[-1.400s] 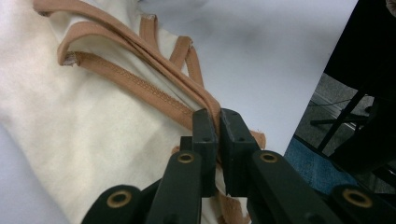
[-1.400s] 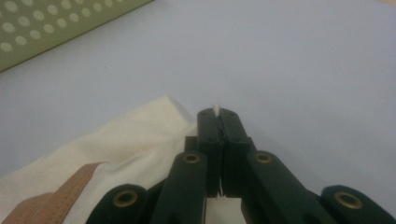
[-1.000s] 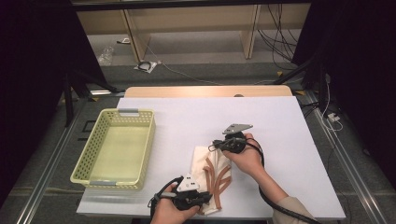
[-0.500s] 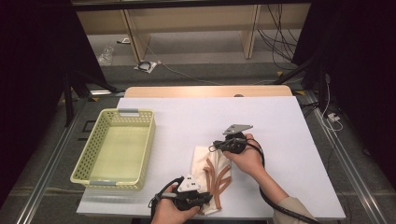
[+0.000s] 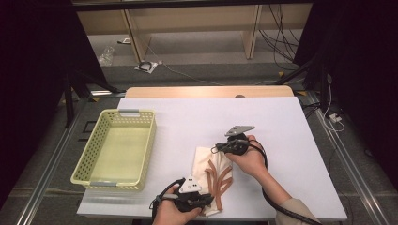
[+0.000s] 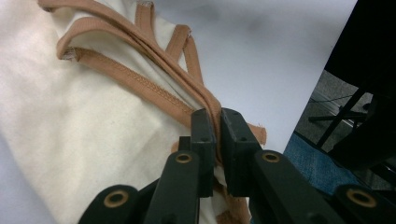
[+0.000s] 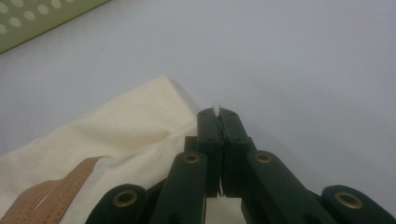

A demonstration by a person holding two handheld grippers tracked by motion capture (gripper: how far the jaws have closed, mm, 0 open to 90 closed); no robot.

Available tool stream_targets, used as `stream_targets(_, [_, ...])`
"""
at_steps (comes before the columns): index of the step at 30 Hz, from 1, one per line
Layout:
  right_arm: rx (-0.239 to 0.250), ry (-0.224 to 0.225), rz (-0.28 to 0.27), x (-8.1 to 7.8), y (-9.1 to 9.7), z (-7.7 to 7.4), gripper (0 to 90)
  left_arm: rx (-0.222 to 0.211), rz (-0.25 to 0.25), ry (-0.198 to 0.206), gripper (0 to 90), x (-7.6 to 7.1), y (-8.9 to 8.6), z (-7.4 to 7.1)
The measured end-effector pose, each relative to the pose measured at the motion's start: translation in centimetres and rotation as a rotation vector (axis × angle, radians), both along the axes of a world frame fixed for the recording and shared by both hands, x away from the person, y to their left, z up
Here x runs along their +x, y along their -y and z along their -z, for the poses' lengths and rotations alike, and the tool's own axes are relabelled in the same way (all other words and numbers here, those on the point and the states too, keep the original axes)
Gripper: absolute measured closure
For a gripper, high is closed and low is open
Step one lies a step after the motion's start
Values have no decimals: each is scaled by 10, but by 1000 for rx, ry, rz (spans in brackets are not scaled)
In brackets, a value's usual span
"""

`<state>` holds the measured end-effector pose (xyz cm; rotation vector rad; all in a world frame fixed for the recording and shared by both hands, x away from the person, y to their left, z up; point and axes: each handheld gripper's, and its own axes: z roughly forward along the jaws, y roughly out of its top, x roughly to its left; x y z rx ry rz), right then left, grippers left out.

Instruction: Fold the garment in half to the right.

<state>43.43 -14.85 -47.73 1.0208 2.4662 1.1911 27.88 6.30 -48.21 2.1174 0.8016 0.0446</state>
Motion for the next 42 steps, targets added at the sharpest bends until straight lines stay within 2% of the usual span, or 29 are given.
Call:
stream_targets(15, [-9, -17, 2, 0, 3, 3, 894, -1, 1, -9, 809, -1, 1, 1])
stream_targets(23, [-21, -26, 1, -1, 7, 4, 893, -15, -11, -14, 737, -2, 1, -1])
stream_targets(28, [-30, -21, 0, 0, 8, 5, 889, -54, -41, 4, 637, -3, -1, -7])
stream_targets(31, [-29, -25, 4, 0, 9, 5, 881, -73, -61, 11, 611, -2, -3, -11])
stream_targets(33, [-35, -26, 7, -1, 11, 4, 867, -71, -66, 18, 605, -1, -5, -12])
stream_targets(37, [-48, -4, 31, -1, 17, -3, 833, -63, -68, 26, 627, 0, -5, -11])
stream_targets(42, [-25, 53, 87, 0, 28, -14, 862, -28, -66, 41, 785, 3, -6, -6])
